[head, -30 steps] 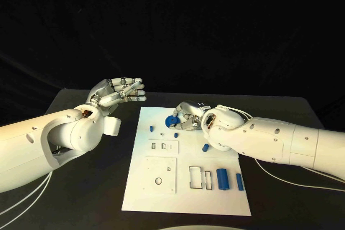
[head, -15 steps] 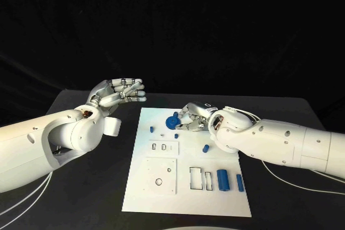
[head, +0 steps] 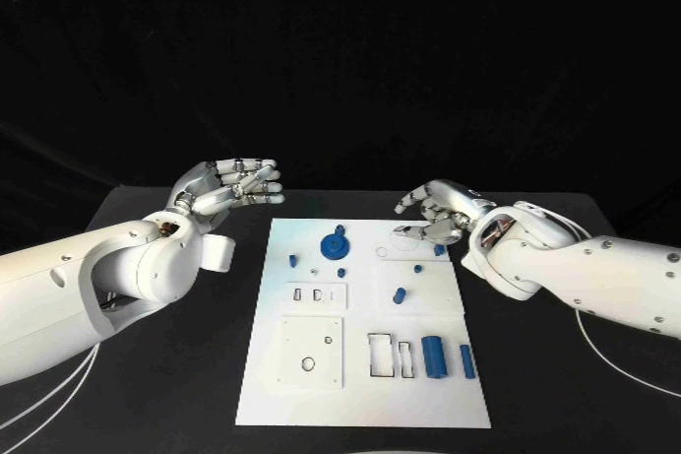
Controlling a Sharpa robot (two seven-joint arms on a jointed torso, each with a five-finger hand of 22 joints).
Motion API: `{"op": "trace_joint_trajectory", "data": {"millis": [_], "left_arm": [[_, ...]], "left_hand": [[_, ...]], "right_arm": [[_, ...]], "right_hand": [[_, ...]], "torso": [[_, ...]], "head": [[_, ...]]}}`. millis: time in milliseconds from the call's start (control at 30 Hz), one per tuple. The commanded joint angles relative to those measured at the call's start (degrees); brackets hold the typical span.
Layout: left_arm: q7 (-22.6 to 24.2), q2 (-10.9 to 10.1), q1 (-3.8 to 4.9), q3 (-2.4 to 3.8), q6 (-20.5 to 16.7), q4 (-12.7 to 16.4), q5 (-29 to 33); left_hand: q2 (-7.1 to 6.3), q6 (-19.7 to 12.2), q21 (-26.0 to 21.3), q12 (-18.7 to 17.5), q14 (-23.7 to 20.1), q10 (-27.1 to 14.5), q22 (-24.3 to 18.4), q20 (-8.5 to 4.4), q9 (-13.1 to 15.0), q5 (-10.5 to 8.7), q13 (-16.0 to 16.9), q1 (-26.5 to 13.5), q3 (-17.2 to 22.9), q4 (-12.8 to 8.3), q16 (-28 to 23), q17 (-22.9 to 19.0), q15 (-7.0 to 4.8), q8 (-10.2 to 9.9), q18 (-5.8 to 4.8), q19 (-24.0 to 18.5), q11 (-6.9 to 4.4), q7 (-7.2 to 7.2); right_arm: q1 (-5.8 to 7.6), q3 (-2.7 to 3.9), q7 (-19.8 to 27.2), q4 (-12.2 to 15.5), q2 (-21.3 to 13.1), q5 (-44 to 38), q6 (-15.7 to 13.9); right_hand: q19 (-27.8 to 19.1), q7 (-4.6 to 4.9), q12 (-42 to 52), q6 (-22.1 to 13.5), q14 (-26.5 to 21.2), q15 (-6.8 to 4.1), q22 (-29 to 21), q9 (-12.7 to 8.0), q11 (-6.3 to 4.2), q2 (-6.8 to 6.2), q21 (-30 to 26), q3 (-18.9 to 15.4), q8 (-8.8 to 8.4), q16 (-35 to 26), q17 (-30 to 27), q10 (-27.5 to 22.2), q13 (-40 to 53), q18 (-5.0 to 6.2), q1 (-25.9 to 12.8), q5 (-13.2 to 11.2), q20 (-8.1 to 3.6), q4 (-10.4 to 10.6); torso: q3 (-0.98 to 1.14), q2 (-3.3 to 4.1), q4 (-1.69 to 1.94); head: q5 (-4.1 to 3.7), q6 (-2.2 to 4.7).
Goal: Assemble the parts on the task board
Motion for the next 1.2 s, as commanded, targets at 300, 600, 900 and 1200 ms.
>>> {"op": "trace_joint_trajectory", "data": {"millis": [300, 600, 900, 1200], "left_arm": [[0.5, 0.5, 0.01, 0.02, 1.3, 0.0, -0.2], [0.5, 0.5, -0.03, 0.00, 1.4, -0.2, -0.2], [0.5, 0.5, -0.04, -0.01, 1.4, -0.2, -0.2], [0.4, 0.3, -0.04, -0.02, 1.2, -0.2, -0.2]], "left_hand": [[-0.43, 0.3, 0.4, -0.3, -0.2, 0.3, -0.1, 0.23, -0.1, -0.21, 0.0, -0.3, 0.2, 0.0, -0.3, 0.0, 0.27, -0.3, 0.59, -0.2, 0.08, 1.00], [-0.45, 0.3, 0.4, -0.3, -0.2, 0.3, -0.1, 0.24, -0.1, -0.20, 0.0, -0.3, 0.2, 0.0, -0.4, 0.1, 0.28, -0.3, 0.59, -0.2, 0.08, 0.99], [-0.45, 0.3, 0.4, -0.3, -0.2, 0.3, -0.1, 0.24, -0.1, -0.20, 0.0, -0.3, 0.2, 0.0, -0.4, 0.1, 0.28, -0.3, 0.59, -0.2, 0.08, 0.99], [-0.49, 0.3, 0.4, -0.4, -0.3, 0.4, -0.1, 0.25, -0.1, -0.20, 0.0, -0.4, 0.3, 0.0, -0.5, 0.1, 0.29, -0.3, 0.59, -0.3, 0.08, 0.99]], "right_arm": [[-0.96, -0.52, 12.7, -3.0, -7.2, 11.1, 4.6], [-3.10, -0.63, 13.5, -5.6, -7.8, 12.0, 5.4], [-3.97, -0.69, 11.0, -6.6, -6.6, 12.1, 4.7], [-4.57, -0.71, 9.1, -7.7, -5.4, 12.0, 4.5]], "right_hand": [[-2.7, -0.46, -6.5, 0.1, 4.4, -0.07, 4.8, -1.1, -0.26, -3.20, -5.1, -1.2, -0.07, -1.2, 8.5, -1.5, 5.7, 1.23, 5.2, 0.0, -0.07, -2.6], [-2.5, -0.26, -6.8, -0.9, 4.5, 0.04, 4.8, -1.7, -0.11, -3.11, -5.3, -4.1, -0.40, -1.1, 9.2, -1.6, 5.4, 1.21, 6.1, 0.0, -0.02, -2.0], [-1.3, 0.03, -4.6, -0.7, 4.9, 0.23, 6.1, -2.0, 0.13, -1.45, -3.9, -6.7, -0.01, -0.7, 10.6, -0.1, 7.1, 0.79, 7.1, 0.1, 0.13, -0.3], [-0.4, -0.05, -3.5, -0.1, 5.2, 0.21, 7.1, -2.0, 0.08, -0.71, -2.8, -6.7, 0.38, -0.4, 11.7, 0.7, 8.0, 0.51, 7.0, 0.0, 0.12, 0.3]], "torso": [[0.41, -0.24, -0.71], [0.54, -0.12, -0.66], [0.38, -0.15, -0.36], [0.41, -0.03, -0.47]], "head": [[-1.01, 0.09], [-0.90, 0.01], [-1.22, -0.16], [-1.11, -0.10]]}}
